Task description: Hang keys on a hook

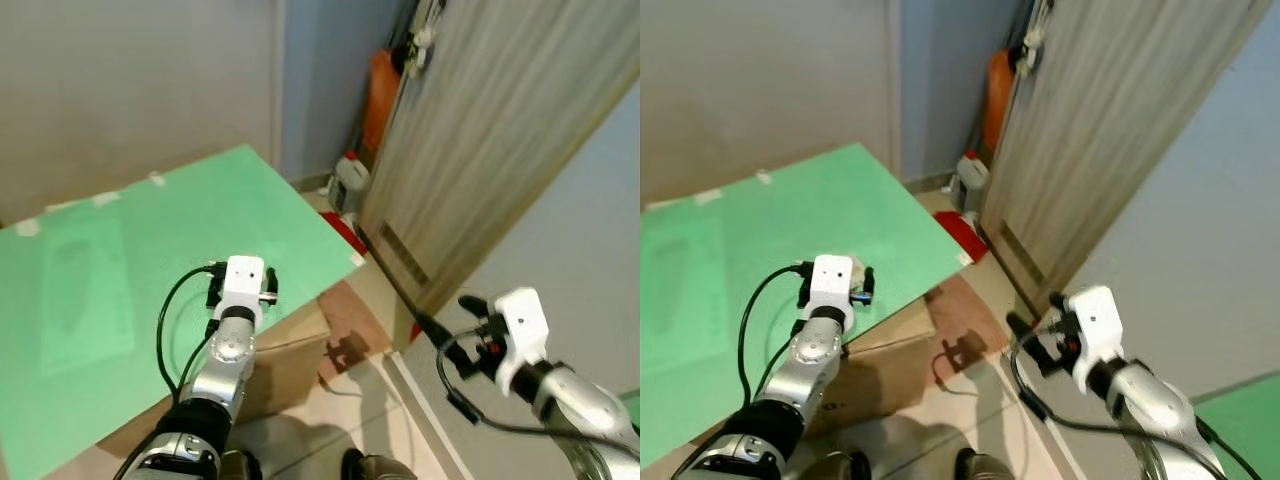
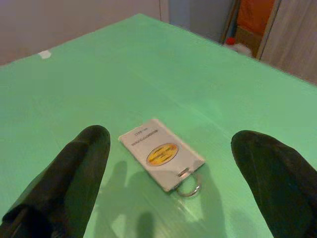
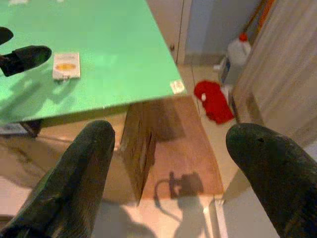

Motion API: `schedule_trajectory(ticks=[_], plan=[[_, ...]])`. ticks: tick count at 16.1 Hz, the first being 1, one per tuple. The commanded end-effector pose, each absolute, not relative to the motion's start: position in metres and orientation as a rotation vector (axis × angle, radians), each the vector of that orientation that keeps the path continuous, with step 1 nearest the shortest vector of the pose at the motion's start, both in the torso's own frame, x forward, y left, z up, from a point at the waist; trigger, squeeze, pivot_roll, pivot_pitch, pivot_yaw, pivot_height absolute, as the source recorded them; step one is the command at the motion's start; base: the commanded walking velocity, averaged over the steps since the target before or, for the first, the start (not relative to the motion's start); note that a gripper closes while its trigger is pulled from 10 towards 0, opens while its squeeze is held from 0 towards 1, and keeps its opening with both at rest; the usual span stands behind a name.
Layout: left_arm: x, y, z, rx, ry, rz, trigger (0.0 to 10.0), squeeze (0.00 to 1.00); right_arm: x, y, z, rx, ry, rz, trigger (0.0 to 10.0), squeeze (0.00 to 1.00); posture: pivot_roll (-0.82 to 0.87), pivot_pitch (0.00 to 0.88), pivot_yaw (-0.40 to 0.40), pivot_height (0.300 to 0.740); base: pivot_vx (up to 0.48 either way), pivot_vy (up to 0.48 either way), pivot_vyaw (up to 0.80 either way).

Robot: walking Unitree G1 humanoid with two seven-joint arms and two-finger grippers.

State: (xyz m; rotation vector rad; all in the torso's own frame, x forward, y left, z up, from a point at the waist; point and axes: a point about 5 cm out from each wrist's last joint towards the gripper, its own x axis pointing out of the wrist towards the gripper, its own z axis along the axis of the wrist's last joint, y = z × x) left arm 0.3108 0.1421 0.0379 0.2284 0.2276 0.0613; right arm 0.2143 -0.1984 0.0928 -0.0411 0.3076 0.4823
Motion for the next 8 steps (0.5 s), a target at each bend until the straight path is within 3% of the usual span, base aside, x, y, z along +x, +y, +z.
schedule_trajectory(ticks=[1, 8], plan=[[0.309, 0.144, 0.032, 0.241, 0.246, 0.081, 10.0, 0.0, 0.21, -0.204, 0.099, -0.046, 0.312, 0.47, 10.0, 0.0, -0.21, 0.199, -0.102, 0.74, 0.0, 0.0, 0.0], [0.31, 0.143, 0.026, 0.209, 0.265, 0.042, 10.0, 0.0, 0.182, -0.211, 0.1, -0.037, 0.403, 0.456, 10.0, 0.0, -0.26, 0.224, -0.108, 0.74, 0.0, 0.0, 0.0]])
